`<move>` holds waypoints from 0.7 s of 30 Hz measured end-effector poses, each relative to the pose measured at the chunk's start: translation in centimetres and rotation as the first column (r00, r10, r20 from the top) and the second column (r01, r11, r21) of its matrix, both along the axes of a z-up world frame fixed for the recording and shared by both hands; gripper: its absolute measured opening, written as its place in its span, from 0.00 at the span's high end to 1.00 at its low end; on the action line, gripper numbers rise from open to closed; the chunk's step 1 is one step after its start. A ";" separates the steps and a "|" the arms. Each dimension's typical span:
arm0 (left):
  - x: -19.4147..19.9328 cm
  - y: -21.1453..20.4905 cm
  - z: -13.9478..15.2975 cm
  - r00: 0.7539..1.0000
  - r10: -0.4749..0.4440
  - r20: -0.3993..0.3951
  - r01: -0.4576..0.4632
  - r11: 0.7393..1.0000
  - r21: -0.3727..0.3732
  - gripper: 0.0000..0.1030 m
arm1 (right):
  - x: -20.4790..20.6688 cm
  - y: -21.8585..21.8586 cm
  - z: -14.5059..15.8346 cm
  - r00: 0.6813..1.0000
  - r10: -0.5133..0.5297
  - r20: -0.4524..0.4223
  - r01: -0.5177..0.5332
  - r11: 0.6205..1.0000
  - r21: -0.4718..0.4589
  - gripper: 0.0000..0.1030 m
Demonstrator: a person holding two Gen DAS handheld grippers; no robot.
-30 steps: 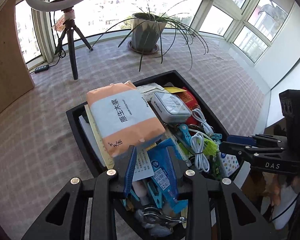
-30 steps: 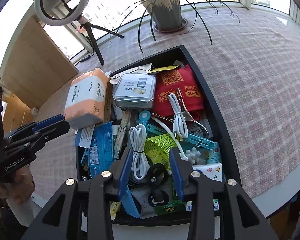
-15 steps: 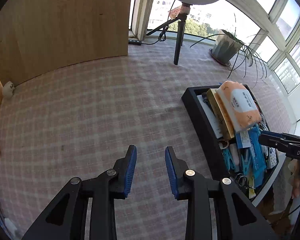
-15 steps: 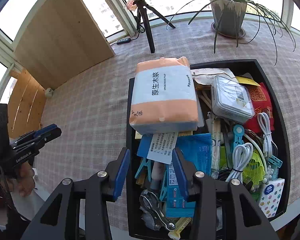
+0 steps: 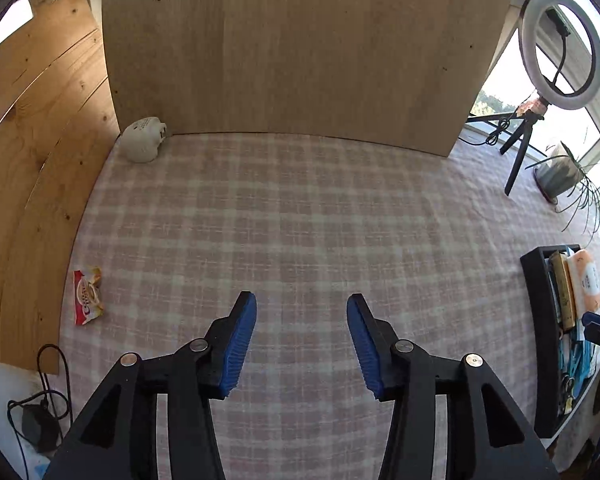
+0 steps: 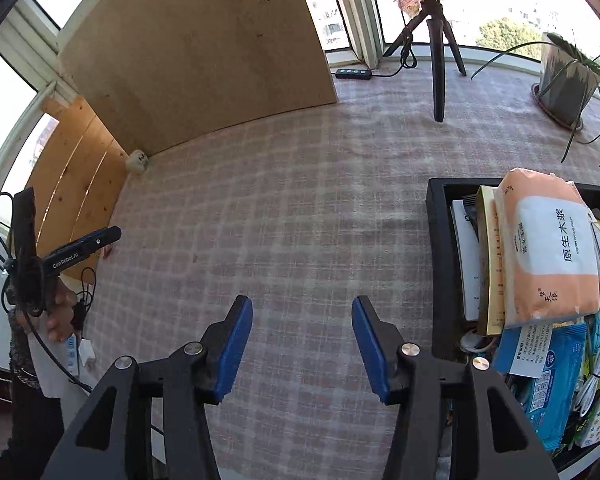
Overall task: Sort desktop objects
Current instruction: 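Move the open left tool toward the white plug-in device by the wall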
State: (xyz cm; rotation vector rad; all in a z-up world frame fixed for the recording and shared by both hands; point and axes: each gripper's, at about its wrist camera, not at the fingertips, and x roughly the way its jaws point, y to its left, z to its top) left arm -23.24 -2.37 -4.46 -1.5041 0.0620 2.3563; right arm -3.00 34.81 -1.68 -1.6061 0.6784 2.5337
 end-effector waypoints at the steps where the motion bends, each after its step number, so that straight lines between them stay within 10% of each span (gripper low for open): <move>1: -1.3 -1.1 -0.2 1.000 0.015 0.002 -0.015 1.000 -0.002 0.50 | -0.5 -0.5 -0.1 1.000 -0.002 0.002 0.002 1.000 -0.003 0.52; 21: -26.7 -10.4 -5.4 0.972 0.220 0.082 -0.221 0.975 0.000 0.37 | -8.5 -1.1 -4.8 0.988 -0.073 0.137 0.082 0.994 -0.066 0.52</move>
